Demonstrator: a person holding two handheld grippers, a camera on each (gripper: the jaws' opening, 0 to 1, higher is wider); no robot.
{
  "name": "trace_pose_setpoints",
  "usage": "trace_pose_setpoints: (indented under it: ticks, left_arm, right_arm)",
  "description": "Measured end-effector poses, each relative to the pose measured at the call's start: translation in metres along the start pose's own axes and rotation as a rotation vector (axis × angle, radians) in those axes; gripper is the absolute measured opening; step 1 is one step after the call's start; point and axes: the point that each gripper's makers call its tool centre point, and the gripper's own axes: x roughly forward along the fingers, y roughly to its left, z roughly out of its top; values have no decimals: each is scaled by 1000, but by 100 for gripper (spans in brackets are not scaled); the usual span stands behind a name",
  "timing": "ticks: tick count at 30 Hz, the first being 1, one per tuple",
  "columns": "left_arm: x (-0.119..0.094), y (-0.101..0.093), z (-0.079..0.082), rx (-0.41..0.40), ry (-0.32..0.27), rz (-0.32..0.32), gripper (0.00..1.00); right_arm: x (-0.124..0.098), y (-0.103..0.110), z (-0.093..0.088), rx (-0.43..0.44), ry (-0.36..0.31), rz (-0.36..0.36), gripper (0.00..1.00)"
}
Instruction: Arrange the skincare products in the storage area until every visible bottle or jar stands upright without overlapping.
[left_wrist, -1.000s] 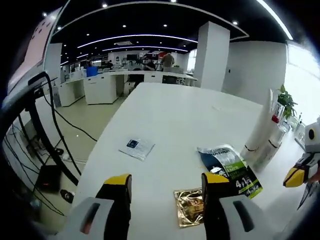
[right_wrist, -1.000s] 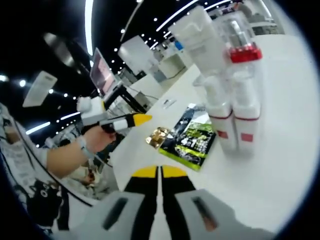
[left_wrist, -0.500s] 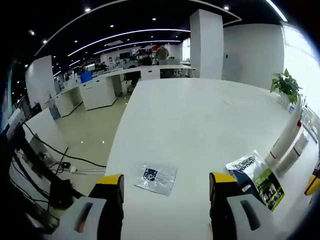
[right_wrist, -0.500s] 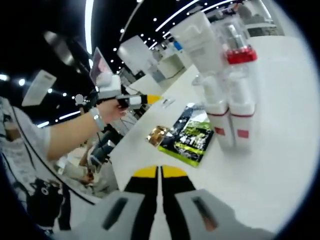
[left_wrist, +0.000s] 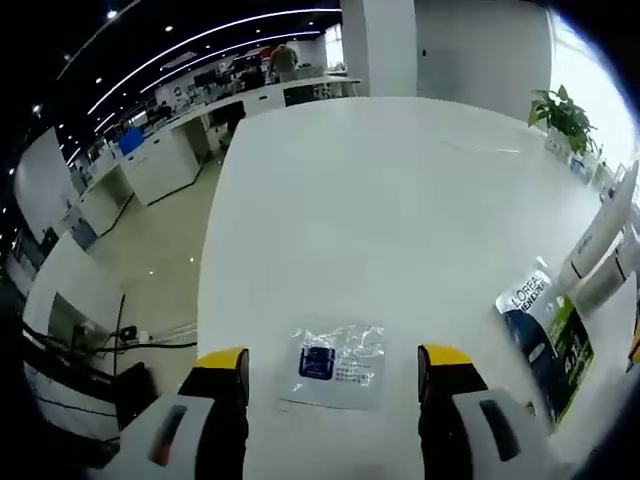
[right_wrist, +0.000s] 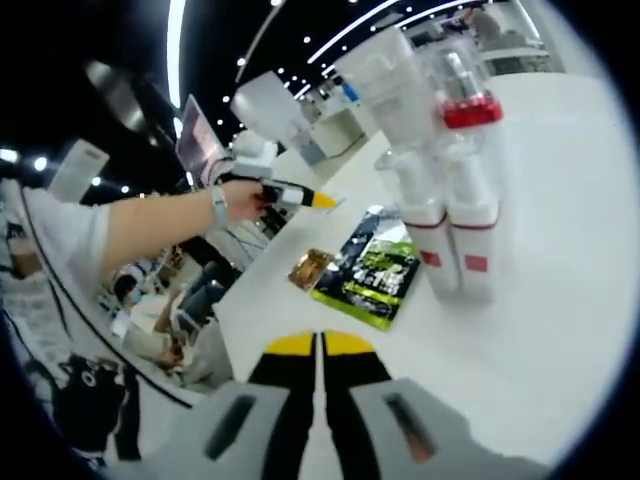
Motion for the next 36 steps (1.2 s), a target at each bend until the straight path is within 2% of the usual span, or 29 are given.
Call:
trace_pose_setpoints:
  ticks: [3, 4, 6, 9, 16, 20, 23, 24, 36]
  left_arm:
    - [5, 2, -8, 5, 47, 3, 71]
    - [7, -1, -4, -38, 21, -14, 71]
    - [7, -1, -6, -55, 39, -19, 71]
    - [5, -2, -5, -48, 27, -13, 72]
    - [5, -2, -5, -34, 11, -22, 71]
    - [4, -6, -4, -13, 10, -36, 64]
    - [4, -9, -3, 9, 7, -53, 51]
    - [4, -10, -3, 13, 9, -52, 44]
    - [4, -11, -7, -28, 26, -20, 43]
  right_arm:
    - [0, -1, 7, -7, -13, 1, 1]
    - [-1, -1, 9, -5, -21, 1, 1]
    - [-2, -1, 14, -2, -38, 5, 1]
    - [-4, -4, 18, 15, -53, 6, 1]
    - [-6, -6, 18, 12, -41, -6, 1]
    - [-3, -3, 17, 10, -28, -1, 1]
    - [-1, 0, 18, 1, -22, 5, 1]
    - [0, 1, 18, -1, -19, 6, 1]
    - [-2, 2, 16, -16, -9, 3, 1]
